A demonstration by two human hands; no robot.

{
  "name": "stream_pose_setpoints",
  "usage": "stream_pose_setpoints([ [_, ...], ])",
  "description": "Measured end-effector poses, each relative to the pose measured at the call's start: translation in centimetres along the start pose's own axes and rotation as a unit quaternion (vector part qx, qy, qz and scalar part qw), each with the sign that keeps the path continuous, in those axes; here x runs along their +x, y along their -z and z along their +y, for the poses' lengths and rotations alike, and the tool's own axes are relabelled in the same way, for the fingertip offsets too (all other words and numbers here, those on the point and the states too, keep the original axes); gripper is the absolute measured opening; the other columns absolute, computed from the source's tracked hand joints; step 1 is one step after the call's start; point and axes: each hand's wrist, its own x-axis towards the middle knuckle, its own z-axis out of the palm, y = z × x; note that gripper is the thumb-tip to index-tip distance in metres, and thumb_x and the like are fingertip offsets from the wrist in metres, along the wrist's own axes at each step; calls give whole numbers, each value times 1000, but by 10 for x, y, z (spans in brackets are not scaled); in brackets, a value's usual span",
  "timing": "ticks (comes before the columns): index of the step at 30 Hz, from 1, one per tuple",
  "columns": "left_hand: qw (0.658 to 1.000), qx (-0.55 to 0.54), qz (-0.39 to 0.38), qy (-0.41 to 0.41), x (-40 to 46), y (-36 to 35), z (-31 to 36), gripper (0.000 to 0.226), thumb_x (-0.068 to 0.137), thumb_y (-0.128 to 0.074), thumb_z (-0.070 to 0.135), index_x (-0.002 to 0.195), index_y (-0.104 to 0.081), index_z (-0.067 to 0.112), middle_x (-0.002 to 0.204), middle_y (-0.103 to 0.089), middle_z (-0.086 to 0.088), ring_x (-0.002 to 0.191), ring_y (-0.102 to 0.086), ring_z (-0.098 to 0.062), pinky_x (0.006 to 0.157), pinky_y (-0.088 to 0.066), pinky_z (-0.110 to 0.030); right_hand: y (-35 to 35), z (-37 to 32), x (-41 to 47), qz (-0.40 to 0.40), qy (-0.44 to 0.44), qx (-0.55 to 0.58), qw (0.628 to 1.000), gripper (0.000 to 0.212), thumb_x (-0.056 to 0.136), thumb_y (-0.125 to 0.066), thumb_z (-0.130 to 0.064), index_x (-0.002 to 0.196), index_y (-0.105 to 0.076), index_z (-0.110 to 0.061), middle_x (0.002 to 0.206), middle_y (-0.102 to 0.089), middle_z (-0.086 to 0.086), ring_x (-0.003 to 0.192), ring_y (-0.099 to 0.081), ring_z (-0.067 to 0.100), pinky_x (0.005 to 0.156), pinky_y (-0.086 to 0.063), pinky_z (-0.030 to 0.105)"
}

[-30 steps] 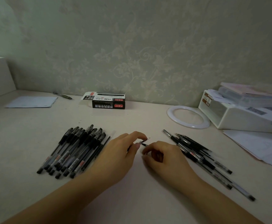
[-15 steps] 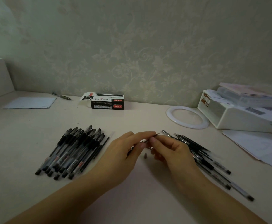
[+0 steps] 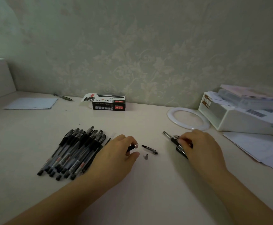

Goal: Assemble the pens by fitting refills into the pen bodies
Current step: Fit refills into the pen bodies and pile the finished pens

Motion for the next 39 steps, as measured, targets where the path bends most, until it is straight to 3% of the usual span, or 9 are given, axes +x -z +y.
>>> stream_pose_setpoints([
  [4,999,44,-3,15,-1,5,3,22,95,-53,39,115,-54,32,95,-43,16,87,-51,-4,77,-47,-20,0,0,0,-43,-12,-68,997,21,98,-54,-28,104,-73,-23,97,-61,1,91,-54,25,79,-46,40],
  [7,991,108,12,77,2,18,-5,23,93,-56,37,112,-54,26,97,-49,10,88,-54,-11,77,-49,-27,1,-2,1,-40,-1,-82,996,21,98,-54,-28,110,-71,-23,99,-60,-1,92,-54,22,80,-46,38],
  [11,969,184,36,159,10,35,-21,20,91,-57,37,101,-49,21,97,-55,4,80,-48,-14,66,-39,-28,0,-11,-2,16,25,-25,999,25,93,-64,-23,117,-69,-17,106,-62,1,96,-56,25,81,-47,41],
  [16,956,228,-5,183,13,30,-28,19,94,-52,39,99,-49,21,101,-57,3,84,-51,-16,65,-40,-28,-7,-26,-9,37,99,19,994,22,89,-69,-19,110,-73,-15,95,-66,2,86,-60,27,73,-51,46],
  [23,955,255,7,153,16,21,-31,15,97,-44,29,85,-40,21,84,-41,5,75,-44,-14,58,-35,-27,-17,-36,-15,31,138,36,989,18,88,-69,-19,106,-74,-18,99,-68,0,87,-61,25,75,-51,41],
  [29,946,291,9,143,21,13,-28,8,99,-42,21,95,-49,18,80,-36,6,81,-61,-17,54,-35,-26,-21,-38,-16,19,151,43,987,17,89,-67,-20,105,-73,-19,95,-67,-2,84,-59,24,73,-51,42],
  [33,945,302,73,106,20,19,-15,10,99,-44,22,90,-39,20,84,-38,6,66,-57,-14,47,-33,-23,-22,-39,-15,68,174,97,978,20,90,-68,-18,110,-71,-17,92,-65,-6,78,-54,12,70,-51,36],
  [35,955,270,110,54,20,22,-1,15,100,-42,26,88,-34,22,83,-42,7,59,-49,-14,44,-27,-24,-21,-44,-15,89,214,129,964,27,90,-69,-17,117,-67,-16,86,-63,-6,73,-48,6,66,-50,30],
  [39,988,104,79,-80,11,20,18,15,96,-42,40,95,-51,27,78,-59,13,57,-52,-6,45,-34,-20,-22,-49,-17,98,294,109,945,34,89,-72,-17,122,-66,-11,84,-63,-1,71,-56,15,64,-50,28],
])
